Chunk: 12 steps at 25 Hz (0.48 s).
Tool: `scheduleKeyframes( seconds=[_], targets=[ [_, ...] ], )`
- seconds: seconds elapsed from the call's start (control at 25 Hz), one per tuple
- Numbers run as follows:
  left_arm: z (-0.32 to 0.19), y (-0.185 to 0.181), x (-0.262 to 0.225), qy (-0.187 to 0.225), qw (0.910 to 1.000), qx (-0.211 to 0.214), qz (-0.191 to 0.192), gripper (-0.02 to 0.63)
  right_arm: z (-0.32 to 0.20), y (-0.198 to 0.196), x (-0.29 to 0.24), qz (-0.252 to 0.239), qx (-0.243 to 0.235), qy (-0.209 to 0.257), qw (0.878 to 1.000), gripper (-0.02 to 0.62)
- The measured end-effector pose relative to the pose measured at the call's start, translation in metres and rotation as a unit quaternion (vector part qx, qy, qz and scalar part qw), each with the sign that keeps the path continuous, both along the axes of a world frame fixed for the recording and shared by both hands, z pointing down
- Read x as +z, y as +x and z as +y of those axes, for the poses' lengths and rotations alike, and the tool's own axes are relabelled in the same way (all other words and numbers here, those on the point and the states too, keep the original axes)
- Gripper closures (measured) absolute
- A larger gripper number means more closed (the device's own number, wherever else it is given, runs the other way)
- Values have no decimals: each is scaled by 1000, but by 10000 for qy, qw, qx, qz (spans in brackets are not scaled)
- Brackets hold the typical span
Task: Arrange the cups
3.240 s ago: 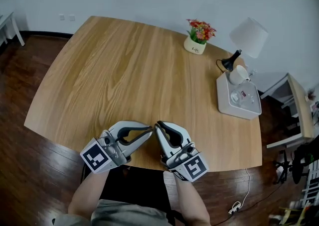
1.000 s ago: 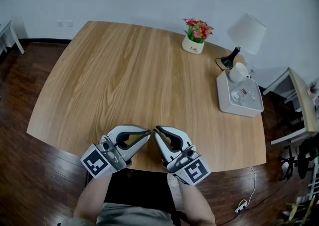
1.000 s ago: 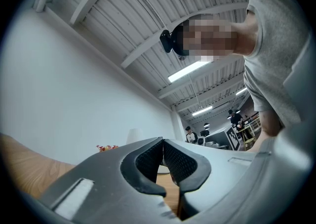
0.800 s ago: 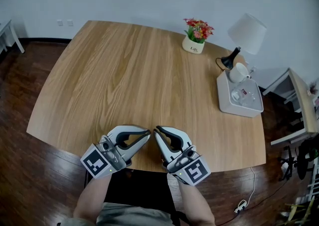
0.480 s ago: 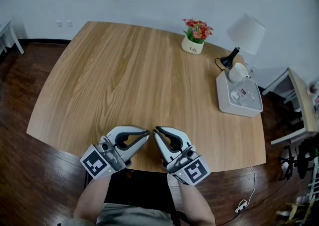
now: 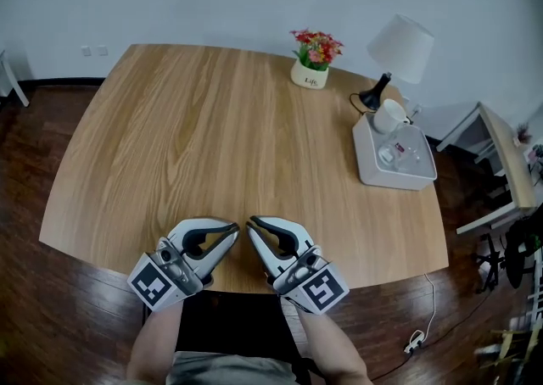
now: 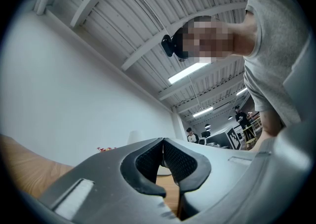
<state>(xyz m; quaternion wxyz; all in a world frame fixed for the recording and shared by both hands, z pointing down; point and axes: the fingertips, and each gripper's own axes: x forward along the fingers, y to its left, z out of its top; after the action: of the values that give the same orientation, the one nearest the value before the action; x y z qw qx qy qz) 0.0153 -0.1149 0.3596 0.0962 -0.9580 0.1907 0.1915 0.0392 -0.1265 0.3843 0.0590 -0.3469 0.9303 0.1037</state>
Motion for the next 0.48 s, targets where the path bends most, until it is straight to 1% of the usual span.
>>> scheduleKeyframes(
  seconds=[0.12,0.24,0.48],
  targets=[
    [1,-4,-3,-46,10000,3,25,592,1,-5,-2,132,-20,8,9999,566],
    [1,-9,-3,-47,10000,-41,-29,592,2,-10,-4,124,-55,71,9999,566],
    [-1,-4,3,33,10000,-52,-65,592,-1,-4,0,84,-43,26,10000,566]
  ],
)
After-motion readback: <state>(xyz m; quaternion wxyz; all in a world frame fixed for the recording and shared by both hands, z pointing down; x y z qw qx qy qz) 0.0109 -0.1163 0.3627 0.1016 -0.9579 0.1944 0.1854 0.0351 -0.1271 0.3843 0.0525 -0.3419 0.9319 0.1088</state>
